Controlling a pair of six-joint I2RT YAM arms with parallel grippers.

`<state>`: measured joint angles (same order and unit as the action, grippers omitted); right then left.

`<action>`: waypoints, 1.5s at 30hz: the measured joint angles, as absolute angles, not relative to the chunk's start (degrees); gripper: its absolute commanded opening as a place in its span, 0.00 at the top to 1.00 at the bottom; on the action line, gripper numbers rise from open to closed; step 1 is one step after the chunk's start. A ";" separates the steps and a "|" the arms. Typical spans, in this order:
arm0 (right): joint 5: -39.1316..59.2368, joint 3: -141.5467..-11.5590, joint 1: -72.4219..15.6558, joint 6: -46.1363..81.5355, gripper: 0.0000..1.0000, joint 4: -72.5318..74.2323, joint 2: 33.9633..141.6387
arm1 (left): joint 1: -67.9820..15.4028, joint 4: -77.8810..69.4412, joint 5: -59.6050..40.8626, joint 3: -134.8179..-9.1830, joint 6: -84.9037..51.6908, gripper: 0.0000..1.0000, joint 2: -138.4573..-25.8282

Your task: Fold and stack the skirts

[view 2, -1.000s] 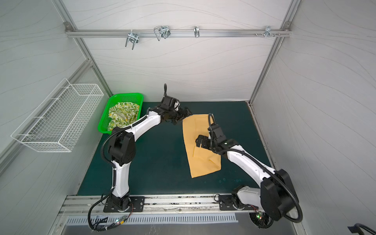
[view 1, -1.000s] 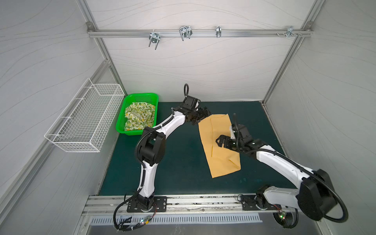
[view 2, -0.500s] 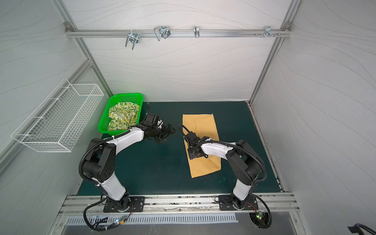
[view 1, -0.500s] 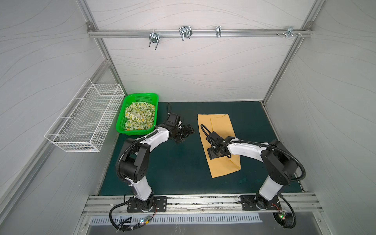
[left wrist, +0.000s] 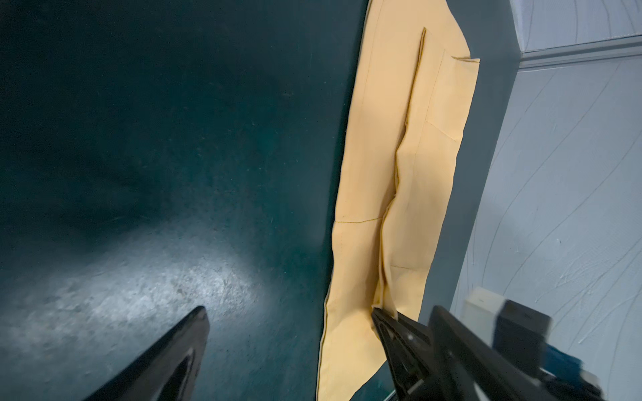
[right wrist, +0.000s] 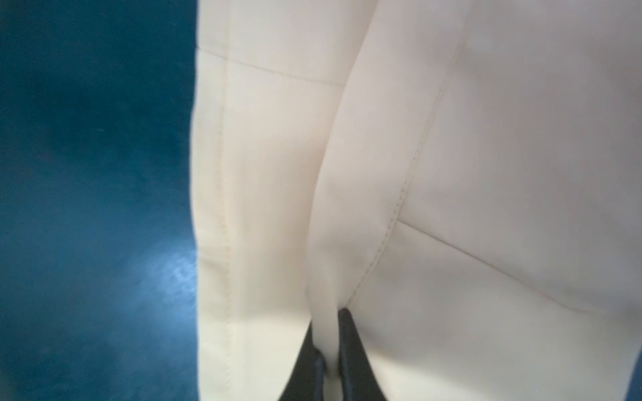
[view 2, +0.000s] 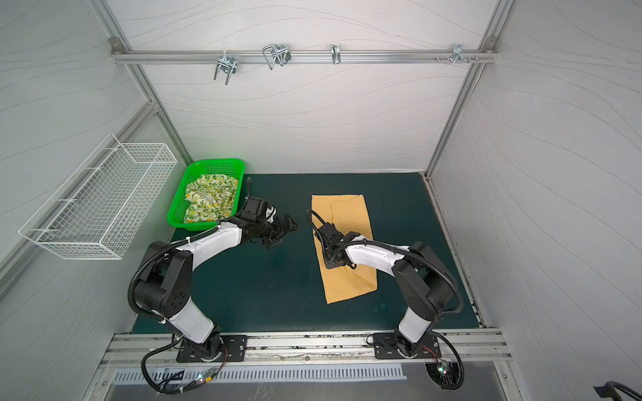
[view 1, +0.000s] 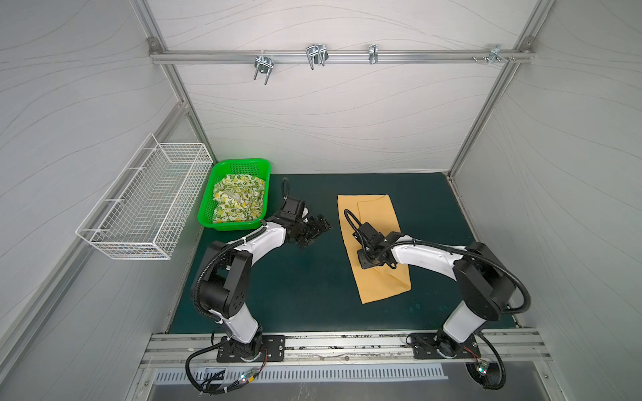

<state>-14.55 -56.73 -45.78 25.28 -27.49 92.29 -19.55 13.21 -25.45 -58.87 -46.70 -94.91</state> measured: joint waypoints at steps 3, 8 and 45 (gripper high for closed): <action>-9.15 -56.49 -40.88 25.93 0.92 -27.20 85.27 | -19.64 12.23 -25.78 -58.61 -46.63 0.01 -94.89; 0.95 -52.03 -22.00 28.27 0.87 -24.16 72.69 | -20.82 11.94 -25.76 -57.95 -45.93 0.01 -94.13; 20.97 -34.68 0.93 37.63 0.01 -15.49 58.13 | -40.21 16.25 -19.77 -69.82 -43.55 0.41 -111.57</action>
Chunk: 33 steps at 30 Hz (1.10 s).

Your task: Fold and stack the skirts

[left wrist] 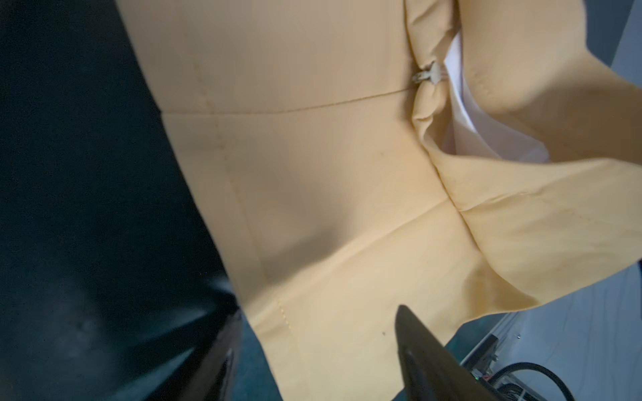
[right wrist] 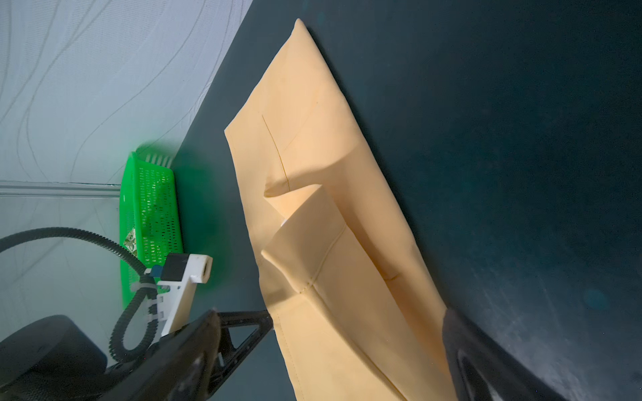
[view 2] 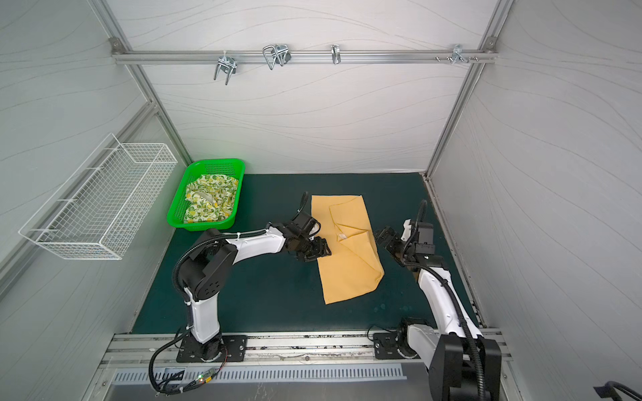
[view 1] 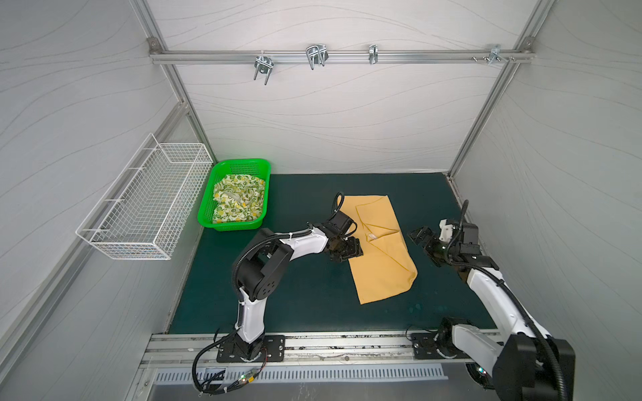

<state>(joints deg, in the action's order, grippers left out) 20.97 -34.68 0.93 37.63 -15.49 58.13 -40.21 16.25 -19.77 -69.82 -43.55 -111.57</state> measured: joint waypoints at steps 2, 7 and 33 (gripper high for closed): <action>20.36 -35.24 -0.08 37.45 0.01 -15.59 57.87 | -40.23 16.51 -19.68 -70.70 -43.40 0.55 -112.62; 17.15 -38.68 -5.85 34.72 0.01 -16.64 57.93 | -40.03 16.34 -19.29 -72.10 -43.51 0.75 -114.52; 7.97 -43.79 -15.42 26.41 0.93 -14.87 78.32 | -39.72 15.51 -19.94 -72.31 -43.48 1.00 -115.59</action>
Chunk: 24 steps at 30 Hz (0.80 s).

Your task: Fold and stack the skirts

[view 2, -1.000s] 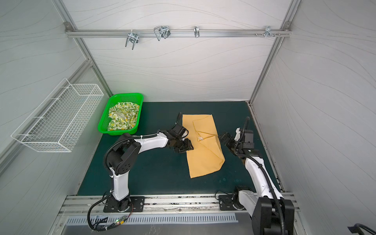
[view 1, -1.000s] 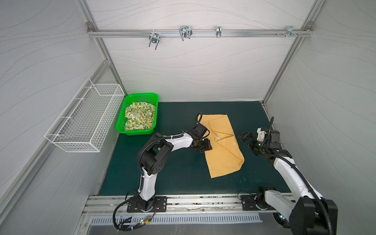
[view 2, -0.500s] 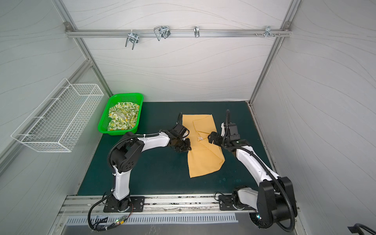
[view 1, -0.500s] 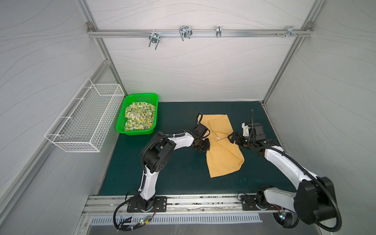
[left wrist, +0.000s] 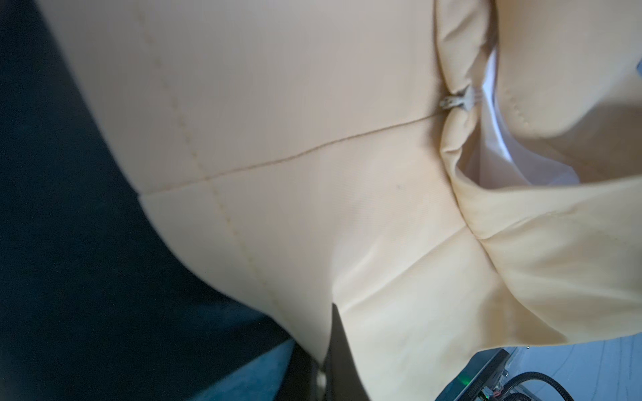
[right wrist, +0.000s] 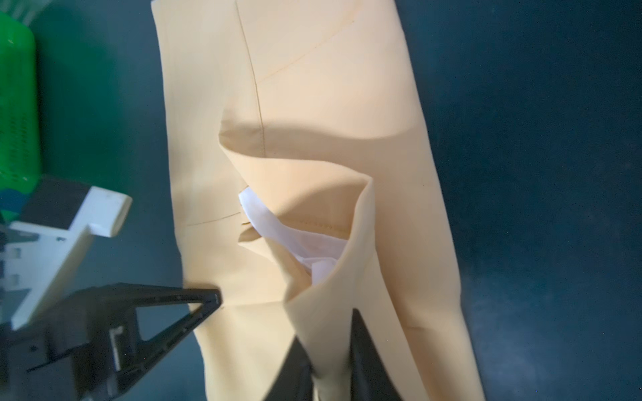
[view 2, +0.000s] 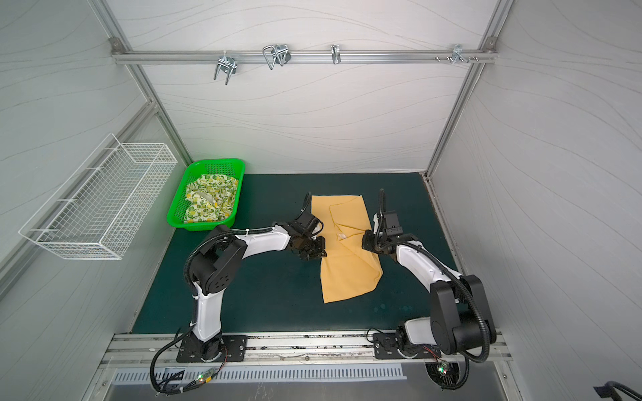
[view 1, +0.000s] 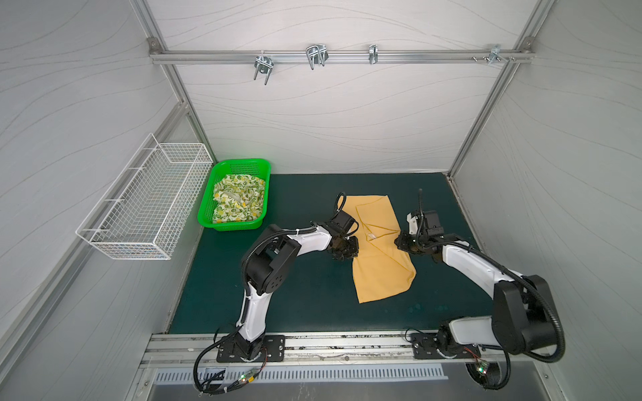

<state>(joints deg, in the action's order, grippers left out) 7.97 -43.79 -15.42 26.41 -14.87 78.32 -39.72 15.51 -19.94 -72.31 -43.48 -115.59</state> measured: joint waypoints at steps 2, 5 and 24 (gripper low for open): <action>8.14 -44.27 -15.42 26.63 0.94 -14.57 78.83 | -38.92 15.00 -20.64 -71.94 -43.53 1.00 -115.59; 8.23 -44.56 -15.40 27.20 0.95 -14.11 78.81 | -37.52 12.36 -23.29 -69.95 -43.81 1.00 -115.20; 10.17 -23.83 -7.40 47.18 0.86 -8.54 53.78 | -18.74 20.71 -23.90 -63.20 -40.27 1.00 -98.54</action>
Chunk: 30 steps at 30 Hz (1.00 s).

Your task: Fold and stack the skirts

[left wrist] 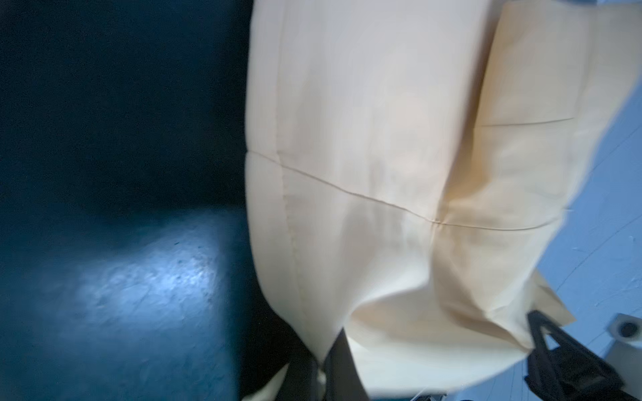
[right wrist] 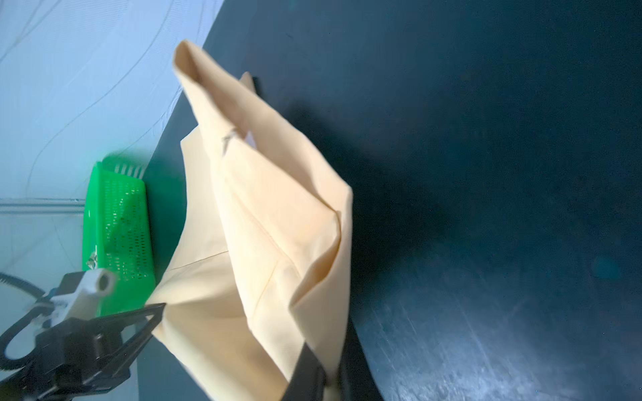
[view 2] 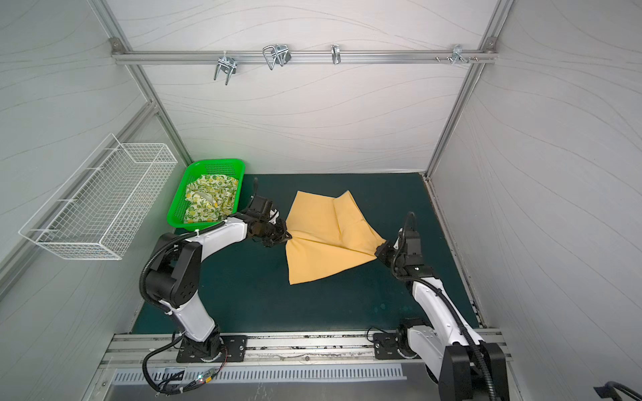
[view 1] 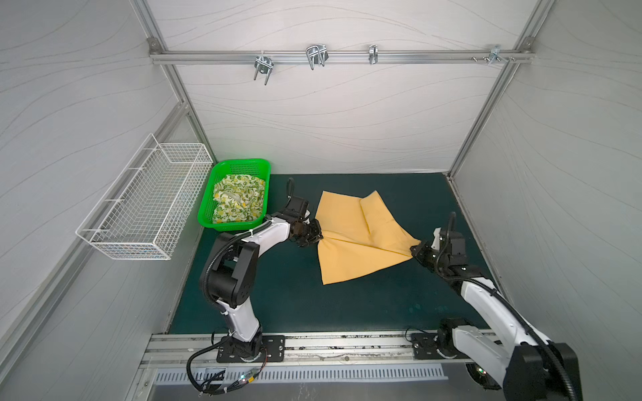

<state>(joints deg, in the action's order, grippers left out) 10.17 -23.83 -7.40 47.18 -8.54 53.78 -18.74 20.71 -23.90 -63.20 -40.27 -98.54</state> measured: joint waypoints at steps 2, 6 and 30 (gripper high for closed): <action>10.57 -19.86 -7.42 50.17 0.77 -8.16 52.64 | -17.50 21.56 -23.57 -63.18 -39.57 1.00 -96.62; 10.81 -15.46 -7.94 53.84 0.35 -8.47 50.15 | -15.57 23.05 -23.07 -63.18 -38.33 1.00 -95.83; 2.04 -45.71 -31.33 29.65 0.01 -15.90 78.19 | -7.29 32.49 -10.68 -57.78 -35.62 0.15 -82.94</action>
